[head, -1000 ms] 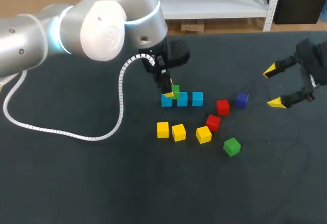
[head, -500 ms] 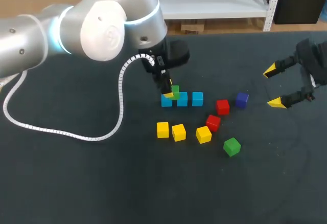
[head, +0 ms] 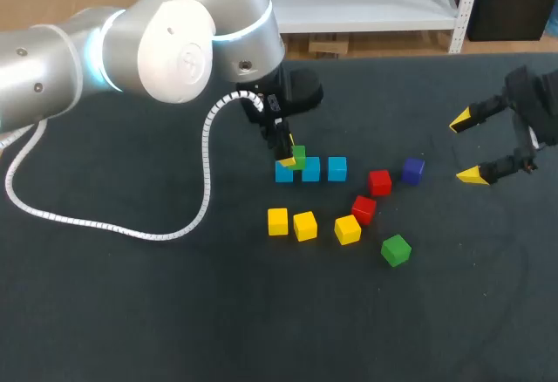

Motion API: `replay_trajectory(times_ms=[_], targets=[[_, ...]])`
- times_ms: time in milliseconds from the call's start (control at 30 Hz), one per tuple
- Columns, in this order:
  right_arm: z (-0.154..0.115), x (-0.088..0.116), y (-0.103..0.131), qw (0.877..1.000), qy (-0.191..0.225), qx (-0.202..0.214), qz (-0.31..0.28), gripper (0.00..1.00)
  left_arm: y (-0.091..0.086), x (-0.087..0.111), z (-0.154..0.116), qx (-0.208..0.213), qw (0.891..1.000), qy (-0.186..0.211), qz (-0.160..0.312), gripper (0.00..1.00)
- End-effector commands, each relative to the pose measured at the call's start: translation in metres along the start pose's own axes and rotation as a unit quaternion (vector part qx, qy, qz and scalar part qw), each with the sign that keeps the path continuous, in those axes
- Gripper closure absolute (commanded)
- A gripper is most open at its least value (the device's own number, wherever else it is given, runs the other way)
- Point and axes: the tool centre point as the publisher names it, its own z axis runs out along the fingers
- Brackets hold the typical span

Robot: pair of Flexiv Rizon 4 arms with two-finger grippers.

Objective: Place the blue cubes, place green cubes on the blue cubes, place the yellow cubes on the green cubes, then place the red cubes on the yellow cubes, and place purple cube on the red cubes.

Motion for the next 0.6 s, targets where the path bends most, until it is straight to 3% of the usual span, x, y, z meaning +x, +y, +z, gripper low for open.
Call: replay_trajectory(times_ms=[33,433,567,600], targets=[[0.0007,0.0005,-0.0006,1.000,-0.001,0.000,0.000,0.00,0.0035,-0.0011,0.0008,0.003,1.000,0.002,0.001,0.63],[0.0007,0.0005,-0.0006,1.000,-0.001,0.000,0.000,0.00,0.0054,-0.0031,0.0012,0.004,1.000,0.002,0.003,0.57],[0.0007,0.0005,-0.0006,1.000,-0.001,0.000,0.000,0.00,0.0058,-0.0030,0.0014,0.004,1.000,0.003,0.003,0.49],[0.0007,0.0005,-0.0006,1.000,-0.001,0.000,0.000,0.00,0.0060,-0.0029,0.0013,0.005,1.000,0.003,0.003,0.38]])
